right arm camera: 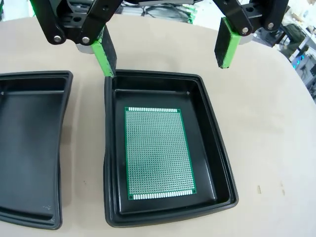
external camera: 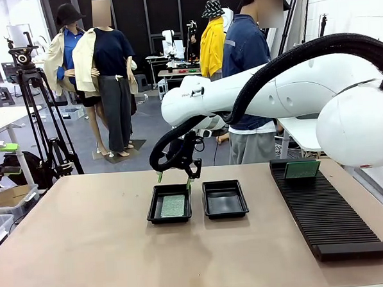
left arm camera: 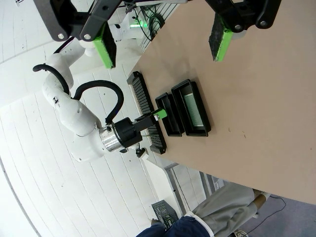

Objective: Inspect and transfer BCBs to ESD trays.
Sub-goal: Pick up the ESD tray and place it on the left side of the table.

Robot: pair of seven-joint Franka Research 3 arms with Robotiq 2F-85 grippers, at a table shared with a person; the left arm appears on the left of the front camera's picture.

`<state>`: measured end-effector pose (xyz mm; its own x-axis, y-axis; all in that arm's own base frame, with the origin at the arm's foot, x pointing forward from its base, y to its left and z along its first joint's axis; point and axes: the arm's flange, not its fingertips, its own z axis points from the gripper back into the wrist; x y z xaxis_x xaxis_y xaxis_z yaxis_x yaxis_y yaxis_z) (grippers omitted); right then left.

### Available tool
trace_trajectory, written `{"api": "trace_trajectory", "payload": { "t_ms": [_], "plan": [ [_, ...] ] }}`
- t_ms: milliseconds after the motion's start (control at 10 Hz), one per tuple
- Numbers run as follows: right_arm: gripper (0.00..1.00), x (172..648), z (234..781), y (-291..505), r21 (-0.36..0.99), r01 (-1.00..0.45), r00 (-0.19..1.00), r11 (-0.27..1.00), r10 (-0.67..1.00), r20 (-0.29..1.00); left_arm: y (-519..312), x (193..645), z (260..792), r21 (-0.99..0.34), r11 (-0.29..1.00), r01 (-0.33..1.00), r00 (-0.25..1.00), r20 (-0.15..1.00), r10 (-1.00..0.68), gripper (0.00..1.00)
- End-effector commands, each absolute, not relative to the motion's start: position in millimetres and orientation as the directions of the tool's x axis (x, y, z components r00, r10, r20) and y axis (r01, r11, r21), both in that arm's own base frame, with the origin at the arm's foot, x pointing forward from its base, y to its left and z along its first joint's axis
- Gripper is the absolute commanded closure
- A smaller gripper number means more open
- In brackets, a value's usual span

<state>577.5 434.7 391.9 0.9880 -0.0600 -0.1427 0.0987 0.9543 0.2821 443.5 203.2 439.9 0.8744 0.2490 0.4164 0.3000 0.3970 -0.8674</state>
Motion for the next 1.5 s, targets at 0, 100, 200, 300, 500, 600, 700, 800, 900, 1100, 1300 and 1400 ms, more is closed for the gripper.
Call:
{"api": "trace_trajectory", "payload": {
  "t_ms": [0,100,200,300,500,600,700,800,900,1100,1300,1400],
  "plan": [
    [0.00,577,391,435,0.290,0.101,0.988,0.952,-0.062,-0.141,204,443,442,-0.866,0.397,0.303,0.872,0.421,0.251,0.00],
    [0.00,577,391,435,0.290,0.101,0.988,0.952,-0.062,-0.141,204,443,442,-0.866,0.397,0.303,0.872,0.421,0.251,0.00],
    [0.00,577,391,435,0.290,0.101,0.988,0.952,-0.062,-0.141,204,443,442,-0.866,0.397,0.303,0.872,0.421,0.251,0.00],
    [0.00,577,391,435,0.290,0.101,0.988,0.952,-0.062,-0.141,204,443,442,-0.866,0.397,0.303,0.872,0.421,0.251,0.00],
    [0.00,571,399,422,0.283,0.083,0.991,0.955,-0.049,-0.128,204,443,442,-0.866,0.397,0.303,0.872,0.421,0.251,0.00],
    [0.00,565,407,410,0.298,0.055,0.994,0.953,-0.023,-0.111,204,443,442,-0.866,0.397,0.303,0.872,0.421,0.251,0.00],
    [0.00,558,416,399,0.335,-0.010,0.991,0.942,0.053,-0.121,204,443,442,-0.866,0.397,0.303,0.872,0.421,0.251,0.00],
    [0.00,554,425,385,0.354,-0.021,0.992,0.935,0.063,-0.108,203,444,440,-0.867,0.397,0.300,0.874,0.416,0.249,0.00],
    [0.00,549,436,372,0.370,-0.042,0.991,0.928,0.085,-0.099,197,441,443,-0.871,0.387,0.303,0.875,0.416,0.249,0.00],
    [0.00,536,459,322,0.434,-0.040,0.996,0.900,0.072,-0.059,162,439,443,-0.867,0.416,0.274,0.894,0.389,0.222,0.00],
    [0.00,522,476,283,0.504,-0.041,0.999,0.863,0.053,-0.009,133,444,449,-0.847,0.456,0.274,0.898,0.395,0.194,0.00],
    [0.00,522,484,263,0.540,-0.050,0.998,0.840,0.061,-0.002,120,451,451,-0.833,0.475,0.282,0.899,0.402,0.171,0.00]
  ]
}}
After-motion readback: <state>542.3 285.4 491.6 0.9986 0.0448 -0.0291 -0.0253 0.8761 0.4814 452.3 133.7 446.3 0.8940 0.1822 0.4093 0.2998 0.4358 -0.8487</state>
